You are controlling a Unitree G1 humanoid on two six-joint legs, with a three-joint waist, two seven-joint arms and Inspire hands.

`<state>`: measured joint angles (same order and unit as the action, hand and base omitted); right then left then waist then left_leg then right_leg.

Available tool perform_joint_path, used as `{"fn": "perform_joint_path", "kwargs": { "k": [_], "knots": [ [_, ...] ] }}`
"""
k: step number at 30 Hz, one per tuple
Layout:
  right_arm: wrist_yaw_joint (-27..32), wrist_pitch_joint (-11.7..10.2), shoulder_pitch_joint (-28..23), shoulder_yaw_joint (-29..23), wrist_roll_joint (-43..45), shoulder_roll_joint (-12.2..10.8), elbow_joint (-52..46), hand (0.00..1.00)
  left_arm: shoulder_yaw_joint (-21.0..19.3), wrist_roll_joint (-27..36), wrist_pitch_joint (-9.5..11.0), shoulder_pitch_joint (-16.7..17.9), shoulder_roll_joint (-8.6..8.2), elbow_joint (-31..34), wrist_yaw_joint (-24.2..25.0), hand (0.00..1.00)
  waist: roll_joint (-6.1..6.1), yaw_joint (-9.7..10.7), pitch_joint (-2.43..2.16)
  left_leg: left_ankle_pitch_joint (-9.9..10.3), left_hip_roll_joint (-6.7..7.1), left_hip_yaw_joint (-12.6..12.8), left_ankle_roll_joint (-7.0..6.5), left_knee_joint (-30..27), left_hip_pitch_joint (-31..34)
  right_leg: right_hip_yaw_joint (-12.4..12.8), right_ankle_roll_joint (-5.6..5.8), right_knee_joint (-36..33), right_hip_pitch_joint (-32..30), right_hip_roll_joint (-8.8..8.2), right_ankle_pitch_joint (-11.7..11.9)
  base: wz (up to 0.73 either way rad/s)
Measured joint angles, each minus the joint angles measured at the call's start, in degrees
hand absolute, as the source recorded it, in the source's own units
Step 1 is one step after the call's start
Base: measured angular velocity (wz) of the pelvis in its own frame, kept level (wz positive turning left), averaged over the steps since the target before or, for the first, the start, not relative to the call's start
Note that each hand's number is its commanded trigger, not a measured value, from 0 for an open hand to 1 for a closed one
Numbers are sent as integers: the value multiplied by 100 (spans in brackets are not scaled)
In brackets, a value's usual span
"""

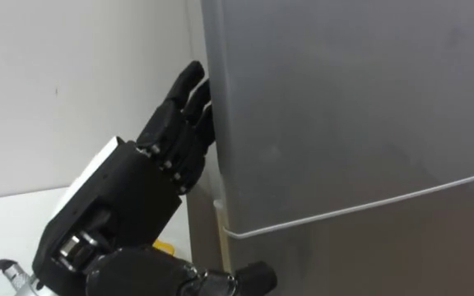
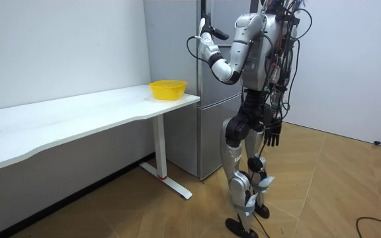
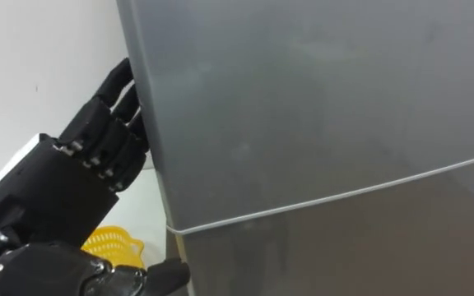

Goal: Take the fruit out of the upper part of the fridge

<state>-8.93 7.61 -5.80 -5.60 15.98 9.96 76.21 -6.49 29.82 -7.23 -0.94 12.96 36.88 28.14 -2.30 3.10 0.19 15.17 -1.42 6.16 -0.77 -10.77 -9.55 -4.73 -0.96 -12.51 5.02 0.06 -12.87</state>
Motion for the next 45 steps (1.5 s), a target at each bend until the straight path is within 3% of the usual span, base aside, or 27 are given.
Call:
{"fn": "perform_joint_path", "kwargs": {
  "k": [6, 7, 8, 9, 17, 18, 19, 20, 24, 28, 33, 45],
  "knots": [
    [4, -3, 21, 113, 7, 3, -4, 0, 68, -9, 0, -1, 1, -9, 4, 0, 1, 2, 1, 0, -2, -5, 0, 3, 1, -5, -1, 1, 5, 1, 1, 0],
    [4, -3, 18, 199, 7, 7, -2, 0, 69, -9, 0, 0, 1, -10, 4, 46, 1, 2, 1, 0, -2, -4, 0, 3, 1, -4, -1, 0, 7, 0, 1, 0],
    [3, -2, 18, 215, 7, 6, -2, 0, 73, -9, 0, 0, 1, -11, 4, 64, 1, 2, 1, 0, -2, -4, 0, 3, 1, -4, -1, 0, 7, -1, 1, 0],
    [0, -3, 16, 219, 7, 5, -1, 0, 85, -9, 0, 0, 1, -15, 4, 100, 1, 2, 1, 0, -1, -3, 0, 3, 0, -5, -1, -2, 7, 0, 1, 0],
    [-8, 3, -1, 351, 7, 7, -6, 0, -74, -4, 19, -14, -7, -44, -163, 100, 3, -28, 3, 0, 5, 6, 0, 2, 7, -4, 14, 13, 5, -3, 12, 0],
    [-12, 3, -2, 407, 7, 9, -13, 0, -80, -4, 20, -36, -11, -46, -166, 66, 2, -29, 1, 0, 8, 8, 0, 2, 15, -7, 22, 57, 7, -6, 17, 3],
    [-25, 2, 0, 435, 7, 11, -18, 0, -72, -3, 19, -53, -11, -45, -162, 51, -14, -29, -9, 0, 8, 8, 0, 0, 27, -10, 27, 81, 9, -4, 30, 3],
    [-55, 2, 12, 437, 5, 19, -31, 0, -35, -1, 18, -90, -9, -46, -117, 0, -26, -27, -6, 0, 8, 9, 0, 0, 47, -15, 36, 89, 2, -4, 53, 0],
    [-110, 0, 8, 442, 4, 28, -61, 0, 224, 14, 12, -125, -2, -47, 119, 0, -78, -12, -34, 0, 10, 33, 0, -4, 77, -16, 47, 91, -18, -6, 80, -1],
    [-124, -1, 8, 444, 4, 29, -61, 0, 372, 13, -130, -126, 51, -45, 413, 0, -95, 41, -15, 0, 3, 37, 0, -4, 85, -15, 40, 92, -33, -1, 84, 0],
    [-125, -14, 16, 510, 6, 39, -60, 0, 632, 145, -133, -127, 56, -17, 746, 0, -140, 139, -39, 0, 2, 37, 0, -6, 82, -3, 39, 96, -34, 5, 84, 0],
    [-183, -25, 26, 608, 33, 116, -59, 0, 891, 278, -132, -252, 56, -1, 1373, 0, -108, 205, -28, 0, -5, 50, 0, -3, 33, 88, 36, 86, -4, 7, 85, -1]
  ]
}}
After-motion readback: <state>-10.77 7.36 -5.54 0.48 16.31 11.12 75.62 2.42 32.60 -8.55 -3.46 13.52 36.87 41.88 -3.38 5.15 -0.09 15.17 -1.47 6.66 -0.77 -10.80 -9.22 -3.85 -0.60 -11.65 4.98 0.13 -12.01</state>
